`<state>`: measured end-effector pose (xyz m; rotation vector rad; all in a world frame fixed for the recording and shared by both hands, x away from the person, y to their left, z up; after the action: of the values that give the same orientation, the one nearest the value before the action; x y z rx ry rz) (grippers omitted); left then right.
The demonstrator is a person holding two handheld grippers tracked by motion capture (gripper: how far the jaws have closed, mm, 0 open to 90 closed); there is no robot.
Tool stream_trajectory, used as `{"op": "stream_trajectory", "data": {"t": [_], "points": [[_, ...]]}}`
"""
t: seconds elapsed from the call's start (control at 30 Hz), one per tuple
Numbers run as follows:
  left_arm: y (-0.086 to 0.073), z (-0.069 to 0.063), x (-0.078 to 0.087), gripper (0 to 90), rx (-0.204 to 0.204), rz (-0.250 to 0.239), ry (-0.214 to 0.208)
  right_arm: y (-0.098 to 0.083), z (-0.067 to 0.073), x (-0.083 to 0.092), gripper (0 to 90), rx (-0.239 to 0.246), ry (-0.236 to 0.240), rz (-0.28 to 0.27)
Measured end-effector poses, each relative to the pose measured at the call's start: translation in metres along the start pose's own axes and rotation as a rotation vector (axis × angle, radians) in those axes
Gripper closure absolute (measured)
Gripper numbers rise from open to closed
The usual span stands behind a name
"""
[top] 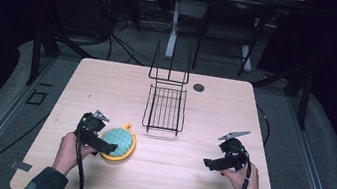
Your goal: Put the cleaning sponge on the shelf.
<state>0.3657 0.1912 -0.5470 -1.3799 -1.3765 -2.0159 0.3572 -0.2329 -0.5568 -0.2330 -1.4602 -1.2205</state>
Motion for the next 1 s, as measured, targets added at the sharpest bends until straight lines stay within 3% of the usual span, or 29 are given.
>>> {"op": "stream_trajectory", "data": {"t": [0.1,0.4,0.63,0.8,0.9,1.0], "points": [[0.0,0.0,0.003,0.3,0.012,-0.012,0.019,-0.001,0.001,0.0,5.3,0.006,0.008,0.004],[0.003,0.0,0.002,0.8,0.023,-0.008,0.025,0.002,0.004,0.0,5.7,0.027,0.008,0.003],[0.014,-0.005,-0.006,0.8,0.009,0.017,-0.014,0.001,0.002,0.0,5.7,0.006,0.008,0.01],[0.018,-0.008,-0.012,0.4,0.001,0.036,-0.025,0.002,0.002,0.001,5.7,0.016,0.001,0.007],[0.019,-0.009,-0.016,1.7,0.008,0.045,-0.056,0.001,0.002,-0.001,5.8,0.014,0.008,0.014],[0.018,-0.01,-0.019,5.0,0.0,0.058,-0.055,0.001,0.002,-0.002,5.8,0.014,0.009,0.024]]}}
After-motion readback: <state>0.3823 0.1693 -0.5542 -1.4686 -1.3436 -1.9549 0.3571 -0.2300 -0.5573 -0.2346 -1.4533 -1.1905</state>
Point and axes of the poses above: each handheld gripper's, and its own axes: x roughly backward along the jaws, y roughly out of its top, z roughly to its left, the point moved 3 cm from there along -x, roughly forward along the jaws, and after that the axes turned 8 degrees about y, right-handed, at the moved point
